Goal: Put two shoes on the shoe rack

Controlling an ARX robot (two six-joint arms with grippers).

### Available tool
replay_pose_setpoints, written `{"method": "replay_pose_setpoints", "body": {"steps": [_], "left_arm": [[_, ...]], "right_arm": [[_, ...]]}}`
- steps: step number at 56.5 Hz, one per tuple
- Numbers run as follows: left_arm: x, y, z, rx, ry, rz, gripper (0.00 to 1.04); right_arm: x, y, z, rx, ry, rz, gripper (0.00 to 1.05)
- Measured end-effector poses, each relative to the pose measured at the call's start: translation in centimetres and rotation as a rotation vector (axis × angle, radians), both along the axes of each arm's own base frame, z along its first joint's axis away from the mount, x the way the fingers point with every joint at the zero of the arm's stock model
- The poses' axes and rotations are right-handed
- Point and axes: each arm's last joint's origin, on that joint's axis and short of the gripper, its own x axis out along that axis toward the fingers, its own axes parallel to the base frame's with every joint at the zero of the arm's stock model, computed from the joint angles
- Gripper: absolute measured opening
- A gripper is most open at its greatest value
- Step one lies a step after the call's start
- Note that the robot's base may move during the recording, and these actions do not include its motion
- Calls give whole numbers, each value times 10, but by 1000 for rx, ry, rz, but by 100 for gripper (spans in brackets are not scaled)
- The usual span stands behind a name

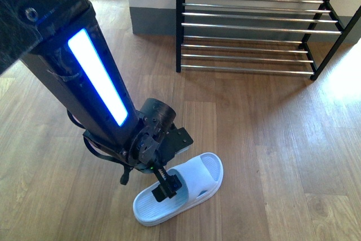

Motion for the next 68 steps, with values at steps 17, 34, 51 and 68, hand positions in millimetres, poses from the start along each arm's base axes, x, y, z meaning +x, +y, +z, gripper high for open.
{"method": "replay_pose_setpoints", "body": {"steps": [17, 34, 51, 68], "left_arm": [[13, -30, -5, -104, -40, 25, 95], [12, -30, -17, -135, -44, 80, 93], [7, -35, -27, -186, -45, 106, 40], [5, -39, -30, -192, -37, 103, 7]], "right_arm": [[0, 0, 0, 0, 0, 0, 1], [0, 0, 0, 0, 0, 0, 1], [0, 0, 0, 0, 0, 0, 1], [0, 0, 0, 0, 0, 0, 1]]}}
